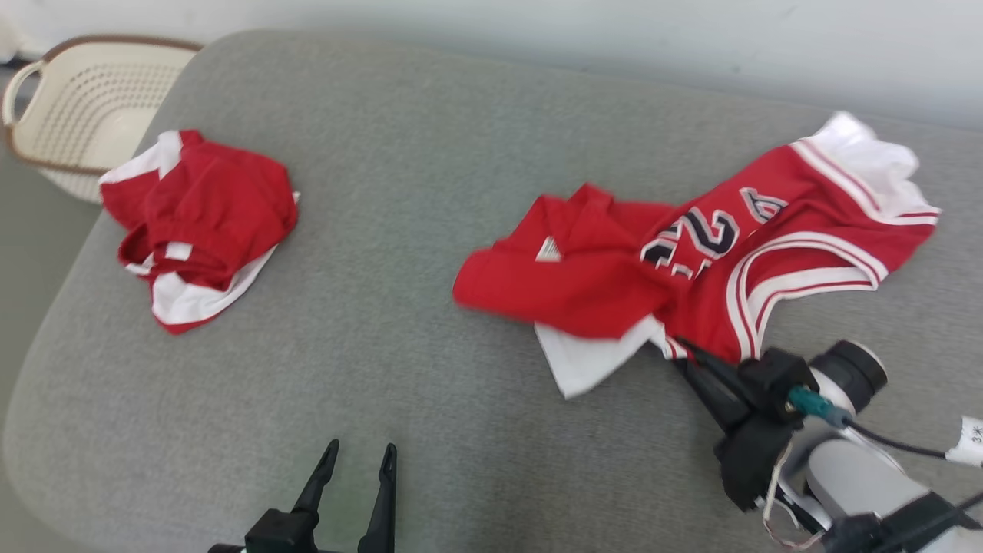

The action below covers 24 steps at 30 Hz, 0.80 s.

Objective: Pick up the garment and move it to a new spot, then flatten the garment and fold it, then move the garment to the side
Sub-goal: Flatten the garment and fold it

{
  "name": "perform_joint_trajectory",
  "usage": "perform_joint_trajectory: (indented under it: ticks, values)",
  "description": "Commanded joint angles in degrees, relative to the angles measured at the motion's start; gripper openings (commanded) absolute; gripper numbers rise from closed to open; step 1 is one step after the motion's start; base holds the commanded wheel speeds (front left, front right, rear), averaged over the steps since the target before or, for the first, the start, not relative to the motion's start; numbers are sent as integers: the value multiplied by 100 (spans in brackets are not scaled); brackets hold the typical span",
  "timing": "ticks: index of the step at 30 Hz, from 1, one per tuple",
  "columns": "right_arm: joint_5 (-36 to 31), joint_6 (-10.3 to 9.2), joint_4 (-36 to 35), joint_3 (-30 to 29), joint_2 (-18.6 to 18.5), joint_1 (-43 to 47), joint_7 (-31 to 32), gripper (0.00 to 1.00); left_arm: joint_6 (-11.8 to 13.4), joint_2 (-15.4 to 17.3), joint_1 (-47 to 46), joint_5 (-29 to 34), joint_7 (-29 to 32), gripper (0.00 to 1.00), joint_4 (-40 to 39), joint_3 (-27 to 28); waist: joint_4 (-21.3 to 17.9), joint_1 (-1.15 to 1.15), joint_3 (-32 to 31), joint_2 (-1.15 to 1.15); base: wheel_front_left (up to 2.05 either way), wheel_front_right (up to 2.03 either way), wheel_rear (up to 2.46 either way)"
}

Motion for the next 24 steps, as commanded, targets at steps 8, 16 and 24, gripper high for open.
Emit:
perform_joint_trajectory:
  ticks: [8,16,24]
  values:
    - [517,2,-511,667,-761,475,-5,0,-59,1,-43,-36,-26,100,58,-69,-883,0,-538,0,0,0,0]
    - [1040,2,-438,366,-706,835,-5,100,-128,2,-139,17,-26,100,98,-52,-1267,0,-596,0,0,0,0]
    - [1053,2,-554,-1004,-509,1339,-5,100,-387,2,-363,-95,-25,100,285,-254,-1514,0,-773,0,0,0,0]
